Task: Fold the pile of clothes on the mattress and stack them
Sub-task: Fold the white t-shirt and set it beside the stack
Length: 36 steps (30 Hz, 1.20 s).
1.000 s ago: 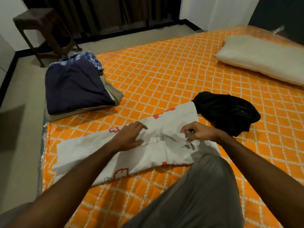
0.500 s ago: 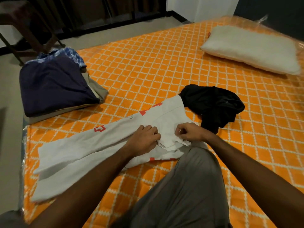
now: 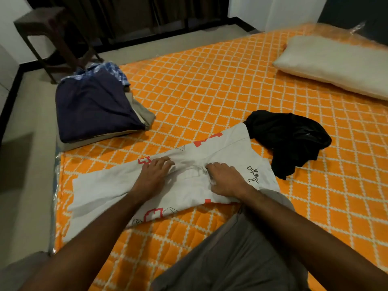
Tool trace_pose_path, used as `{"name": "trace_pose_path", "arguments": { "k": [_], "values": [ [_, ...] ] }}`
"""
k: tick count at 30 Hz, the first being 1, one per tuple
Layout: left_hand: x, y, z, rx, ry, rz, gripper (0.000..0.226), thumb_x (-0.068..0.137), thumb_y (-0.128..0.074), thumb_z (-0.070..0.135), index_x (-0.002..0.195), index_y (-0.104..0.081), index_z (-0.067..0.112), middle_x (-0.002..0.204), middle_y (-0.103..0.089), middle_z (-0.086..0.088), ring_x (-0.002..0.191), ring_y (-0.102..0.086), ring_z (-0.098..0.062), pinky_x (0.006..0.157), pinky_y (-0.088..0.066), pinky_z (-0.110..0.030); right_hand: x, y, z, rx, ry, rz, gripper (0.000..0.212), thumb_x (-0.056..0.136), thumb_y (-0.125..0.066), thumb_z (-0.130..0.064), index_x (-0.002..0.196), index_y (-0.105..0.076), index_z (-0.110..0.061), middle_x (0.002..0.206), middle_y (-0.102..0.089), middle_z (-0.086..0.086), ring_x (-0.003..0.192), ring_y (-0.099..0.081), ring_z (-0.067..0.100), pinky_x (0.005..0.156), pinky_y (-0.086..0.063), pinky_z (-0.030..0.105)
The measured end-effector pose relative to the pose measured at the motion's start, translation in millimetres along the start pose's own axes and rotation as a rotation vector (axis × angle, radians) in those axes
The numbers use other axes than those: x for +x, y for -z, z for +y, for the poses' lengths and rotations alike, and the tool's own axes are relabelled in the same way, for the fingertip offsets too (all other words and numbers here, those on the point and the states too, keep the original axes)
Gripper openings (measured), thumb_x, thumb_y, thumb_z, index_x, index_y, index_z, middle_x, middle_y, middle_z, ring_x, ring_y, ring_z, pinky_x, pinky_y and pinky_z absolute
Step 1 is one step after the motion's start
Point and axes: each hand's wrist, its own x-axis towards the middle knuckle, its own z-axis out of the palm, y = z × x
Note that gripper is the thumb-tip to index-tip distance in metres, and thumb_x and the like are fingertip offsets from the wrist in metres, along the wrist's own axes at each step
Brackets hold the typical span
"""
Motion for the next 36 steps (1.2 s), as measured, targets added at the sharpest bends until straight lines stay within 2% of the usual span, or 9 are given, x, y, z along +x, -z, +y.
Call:
{"name": "trace_pose_path", "arguments": {
  "k": [6, 12, 15, 18, 22, 25, 29, 32, 36],
  "values": [
    [-26, 9, -44, 0.216, 0.028, -0.033, 0.048, 0.076, -0.077, 0.009, 0.115, -0.05, 0.018, 0.124, -0.053, -0.011, 0.102, -0.053, -0.032, 0.07, -0.048, -0.045, -9, 7, 8, -0.098, 0.061, 0.069, 0.04, 0.097, -0.055, -0.028, 0.13, -0.032, -0.024, 0.118, -0.05, 0.003, 0.098, -0.057, 0.026, 0.064, -0.037, 0.035],
    [-69, 13, -83, 0.195, 0.024, -0.032, 0.032, 0.08, -0.076, 0.023, 0.101, -0.052, 0.019, 0.097, -0.053, -0.004, 0.08, -0.049, -0.025, 0.062, -0.042, -0.037, -7, 18, 0, -0.099, 0.027, -0.166, 0.035, 0.093, -0.053, -0.031, 0.126, -0.044, -0.021, 0.123, -0.052, 0.005, 0.114, -0.052, 0.03, 0.091, -0.04, 0.042],
    [-95, 15, -93, 0.071, 0.127, -0.028, 0.027, 0.083, -0.071, 0.024, 0.094, -0.046, 0.024, 0.09, -0.052, 0.001, 0.076, -0.05, -0.025, 0.06, -0.039, -0.037, 3, 15, -25, 0.111, 0.127, -0.036, 0.021, 0.088, -0.056, -0.031, 0.107, -0.053, -0.023, 0.107, -0.06, -0.001, 0.1, -0.058, 0.026, 0.076, -0.041, 0.036],
    [-115, 14, -100, 0.038, 0.143, -0.035, 0.021, 0.089, -0.064, 0.022, 0.093, -0.044, 0.025, 0.088, -0.051, 0.002, 0.074, -0.049, -0.024, 0.059, -0.039, -0.037, 19, 2, -68, 0.226, 0.183, 0.049, 0.022, 0.096, -0.055, -0.034, 0.115, -0.054, -0.023, 0.098, -0.059, -0.006, 0.09, -0.057, 0.019, 0.072, -0.042, 0.034],
    [-137, 20, -123, 0.084, 0.115, -0.053, 0.015, 0.093, -0.047, 0.038, 0.1, -0.049, 0.025, 0.096, -0.054, 0.003, 0.082, -0.052, -0.021, 0.063, -0.035, -0.034, 52, -17, -121, 0.049, 0.246, 0.193, 0.043, 0.093, -0.058, -0.035, 0.132, -0.054, -0.018, 0.131, -0.051, 0.007, 0.114, -0.049, 0.029, 0.087, -0.044, 0.043],
    [-159, 21, -139, 0.121, 0.163, -0.009, 0.034, 0.094, -0.03, 0.049, 0.098, -0.053, 0.025, 0.099, -0.054, 0.002, 0.086, -0.05, -0.02, 0.07, -0.034, -0.036, 71, -21, -151, 0.047, 0.23, 0.137, 0.039, 0.097, -0.053, -0.038, 0.13, -0.055, -0.017, 0.129, -0.051, 0.009, 0.116, -0.048, 0.033, 0.093, -0.041, 0.045],
    [-176, 17, -161, -0.094, 0.5, 0.138, 0.031, 0.095, -0.045, 0.047, 0.101, -0.063, 0.022, 0.128, -0.054, -0.002, 0.113, -0.052, -0.026, 0.091, -0.042, -0.046, 75, -22, -181, 0.056, 0.307, 0.14, 0.023, 0.098, -0.05, -0.034, 0.116, -0.059, -0.022, 0.116, -0.054, 0.003, 0.111, -0.051, 0.027, 0.092, -0.041, 0.043],
    [-177, 18, -174, -0.378, 0.739, 0.328, 0.035, 0.096, -0.052, 0.026, 0.129, -0.057, 0.017, 0.138, -0.051, -0.009, 0.124, -0.051, -0.031, 0.1, -0.039, -0.044, 70, -29, -215, 0.075, 0.405, 0.182, 0.03, 0.093, -0.058, -0.031, 0.122, -0.058, -0.021, 0.122, -0.052, 0.004, 0.109, -0.05, 0.028, 0.085, -0.043, 0.042],
    [-159, 33, -195, -0.509, 0.697, 0.08, 0.05, 0.095, -0.057, 0.027, 0.143, -0.049, 0.016, 0.142, -0.051, -0.014, 0.133, -0.046, -0.032, 0.107, -0.035, -0.038, 65, -47, -271, 0.038, 0.539, 0.194, 0.042, 0.088, -0.059, -0.037, 0.126, -0.057, -0.018, 0.126, -0.051, 0.008, 0.107, -0.05, 0.032, 0.081, -0.045, 0.044]
  ]
}}
